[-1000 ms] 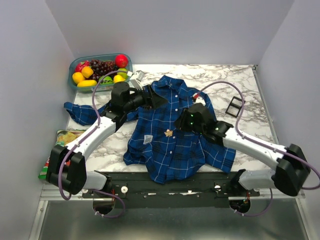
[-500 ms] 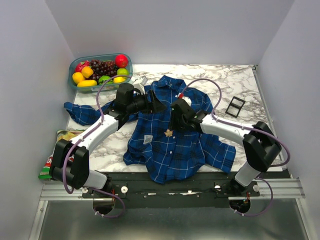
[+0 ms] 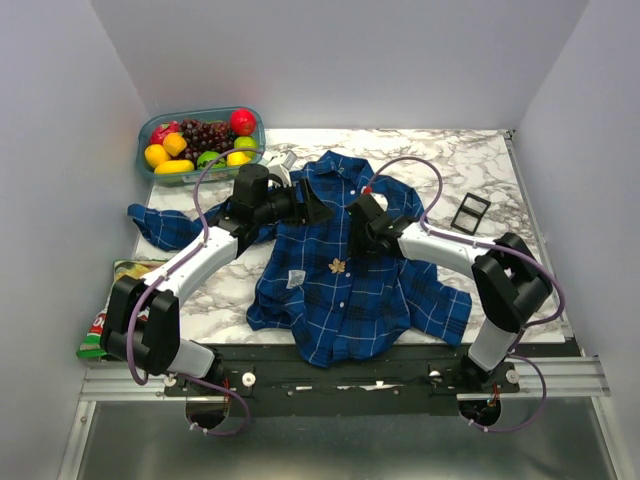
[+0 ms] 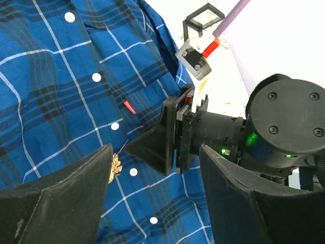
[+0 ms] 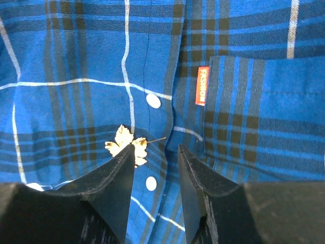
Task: Pin the brooch onto the clothing
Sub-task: Pick up the brooch from the flattened clothing.
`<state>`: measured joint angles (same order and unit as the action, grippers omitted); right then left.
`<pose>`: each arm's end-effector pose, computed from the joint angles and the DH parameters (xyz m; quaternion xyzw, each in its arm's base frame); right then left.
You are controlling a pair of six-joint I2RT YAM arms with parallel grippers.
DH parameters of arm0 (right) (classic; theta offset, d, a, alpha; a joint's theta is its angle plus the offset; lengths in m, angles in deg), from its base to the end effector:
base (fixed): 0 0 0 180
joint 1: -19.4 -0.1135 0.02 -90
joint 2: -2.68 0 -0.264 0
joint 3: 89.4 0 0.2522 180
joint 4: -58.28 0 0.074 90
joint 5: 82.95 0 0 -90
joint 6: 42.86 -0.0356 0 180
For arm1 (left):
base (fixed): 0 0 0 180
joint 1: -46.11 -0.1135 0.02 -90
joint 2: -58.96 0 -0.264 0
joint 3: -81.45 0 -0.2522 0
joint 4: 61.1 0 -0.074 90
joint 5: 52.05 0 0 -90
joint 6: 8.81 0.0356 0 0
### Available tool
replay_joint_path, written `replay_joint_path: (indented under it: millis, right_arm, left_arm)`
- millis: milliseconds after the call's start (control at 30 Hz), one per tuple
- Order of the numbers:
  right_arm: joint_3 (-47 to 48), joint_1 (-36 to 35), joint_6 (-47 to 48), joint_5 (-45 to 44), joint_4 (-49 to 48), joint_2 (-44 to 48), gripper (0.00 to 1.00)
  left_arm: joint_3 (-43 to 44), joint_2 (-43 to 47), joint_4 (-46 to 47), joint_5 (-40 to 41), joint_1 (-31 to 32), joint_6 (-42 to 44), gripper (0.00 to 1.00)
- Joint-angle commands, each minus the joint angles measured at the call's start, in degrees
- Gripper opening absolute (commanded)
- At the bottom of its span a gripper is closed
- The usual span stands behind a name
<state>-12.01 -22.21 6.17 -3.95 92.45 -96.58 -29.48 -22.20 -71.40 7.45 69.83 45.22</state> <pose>0.2717 0.2322 0.1898 0.0227 0.9521 0.1229 0.2789 0.2883 -0.1464 0.2817 0.0600 0.8127 -0.4567 0.3568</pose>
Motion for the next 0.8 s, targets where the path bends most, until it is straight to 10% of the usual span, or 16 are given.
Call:
replay_joint_path:
  millis: [0,767]
  right_arm:
    - [0.3,1.1,2.4,1.5,-1.9,-2.2,0.47]
    - [-1.8,1.6,1.4,5.9,-5.7,-4.2,0.26]
  left_arm:
    - [1.5,-0.6,-0.7,-0.3,0.0,1.0,0.78]
    - [1.7,-1.1,-1.1,-0.6,0.1,1.2,0.77]
